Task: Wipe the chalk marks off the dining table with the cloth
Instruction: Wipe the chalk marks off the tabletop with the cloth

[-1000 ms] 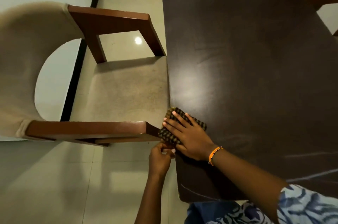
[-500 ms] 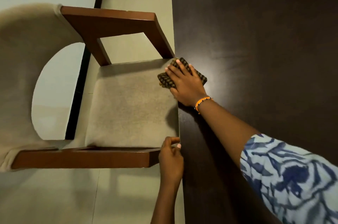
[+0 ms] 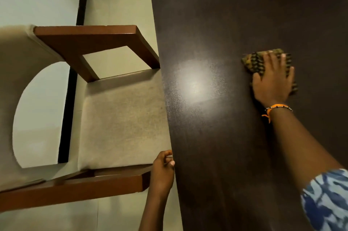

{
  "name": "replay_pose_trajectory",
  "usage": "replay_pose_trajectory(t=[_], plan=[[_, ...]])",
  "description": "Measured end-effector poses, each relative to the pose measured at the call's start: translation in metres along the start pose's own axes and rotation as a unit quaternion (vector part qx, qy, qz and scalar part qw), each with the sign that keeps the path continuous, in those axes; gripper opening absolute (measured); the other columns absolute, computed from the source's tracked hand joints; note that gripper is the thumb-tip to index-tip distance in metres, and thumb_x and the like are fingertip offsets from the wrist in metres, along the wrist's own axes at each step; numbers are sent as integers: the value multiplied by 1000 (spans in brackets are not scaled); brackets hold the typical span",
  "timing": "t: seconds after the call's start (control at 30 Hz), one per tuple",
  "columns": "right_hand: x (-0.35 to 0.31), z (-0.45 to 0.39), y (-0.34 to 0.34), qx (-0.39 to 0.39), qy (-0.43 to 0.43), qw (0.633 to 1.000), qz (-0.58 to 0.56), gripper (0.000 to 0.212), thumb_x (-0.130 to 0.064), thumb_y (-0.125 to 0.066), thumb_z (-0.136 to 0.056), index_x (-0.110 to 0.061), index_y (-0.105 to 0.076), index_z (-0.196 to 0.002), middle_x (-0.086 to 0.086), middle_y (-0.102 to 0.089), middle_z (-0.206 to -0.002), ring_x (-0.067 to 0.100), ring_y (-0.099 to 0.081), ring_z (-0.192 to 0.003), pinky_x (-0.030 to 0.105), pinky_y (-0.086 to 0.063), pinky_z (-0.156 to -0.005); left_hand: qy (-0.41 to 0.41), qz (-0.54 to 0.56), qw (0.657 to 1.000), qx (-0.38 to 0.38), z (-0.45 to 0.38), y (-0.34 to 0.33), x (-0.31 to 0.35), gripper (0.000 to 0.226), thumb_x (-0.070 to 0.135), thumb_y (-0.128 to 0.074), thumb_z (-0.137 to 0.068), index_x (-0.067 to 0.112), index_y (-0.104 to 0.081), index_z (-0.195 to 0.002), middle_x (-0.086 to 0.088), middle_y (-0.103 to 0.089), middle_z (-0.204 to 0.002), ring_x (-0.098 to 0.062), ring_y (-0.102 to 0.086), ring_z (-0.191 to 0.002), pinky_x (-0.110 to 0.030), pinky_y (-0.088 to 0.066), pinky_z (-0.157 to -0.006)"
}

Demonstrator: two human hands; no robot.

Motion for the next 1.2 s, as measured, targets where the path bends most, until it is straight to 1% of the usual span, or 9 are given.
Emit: replay_pose_trajectory(t=[0.13,0.23,0.33,0.47,0.67,0.77,0.9,1.03,1.2], plan=[[-37,40,-9,9,-96,995,-13,69,-28,-51,-84,-11,-26,-146,7,-24,-156,30,-8,-147,57,-3,-116,27,44,999,-9,-1,6,1,30,-4,-46,-91,12,-57,-113,-3,-63,-92,-21,-61,-96,-34,-53,-85],[-118,108,-34,-52,55,997,-26,73,-34,-49,-84,-15,-19,-148,8,-18,-158,29,-5,-147,54,4,-116,43,50,998,-4,-4,6,-1,29,-7,-46,-90,9,-58,-111,-6,-62,-86,-20,-62,-85,-28,-54,-72],[-177,183,-55,-158,266,950,-36,74,-36,-49,-85,-17,-17,-149,5,-15,-159,27,-1,-148,50,8,-115,34,55,998,27,-3,4,-4,25,-9,-44,-90,3,-60,-104,-13,-65,-90,-25,-62,-85,-30,-53,-68],[-158,184,-48,-193,382,903,-35,70,-34,-48,-85,-23,-21,-148,-3,-17,-159,20,-3,-148,46,3,-118,25,73,995,65,12,-1,-16,23,2,-46,-93,3,-62,-110,-15,-66,-105,-29,-62,-100,-41,-51,-86],[-4,110,13,-86,172,981,-14,70,-24,-54,-81,-22,-27,-146,1,-25,-157,21,-13,-147,46,-11,-116,12,99,992,73,40,-5,-30,34,10,-44,-95,17,-47,-129,-4,-54,-116,-24,-54,-111,-42,-44,-101],[71,97,37,-27,-9,1000,-5,65,-21,-54,-84,-17,-30,-145,4,-27,-156,27,-15,-146,53,-12,-114,2,116,991,67,51,-13,-33,32,14,-43,-96,22,-47,-127,1,-53,-112,-17,-53,-102,-35,-46,-91],[48,120,31,-5,-129,992,-1,66,-28,-51,-86,-16,-26,-146,4,-23,-157,28,-8,-147,57,-6,-115,-16,117,992,49,60,-19,-35,33,16,-40,-97,23,-49,-128,4,-53,-115,-16,-51,-105,-31,-43,-88],[-55,194,-8,-79,58,995,-21,71,-34,-47,-86,-19,-17,-149,0,-15,-159,26,-2,-147,54,0,-115,-23,110,994,1,73,-13,-50,36,11,-35,-99,17,-46,-132,-2,-53,-126,-22,-51,-116,-39,-43,-100],[-105,289,-26,-207,327,922,-20,74,-34,-48,-85,-22,-15,-149,-2,-13,-160,22,2,-148,49,5,-116,14,110,993,-41,90,-7,-75,38,3,-36,-97,11,-44,-134,-9,-55,-127,-24,-55,-111,-35,-45,-88]])
Point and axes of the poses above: each hand's wrist, its own z-axis away from the middle knuckle, its own y-axis out of the back of the hand, x = y × z, the point moved 5 cm from there along -z, towards the middle knuckle
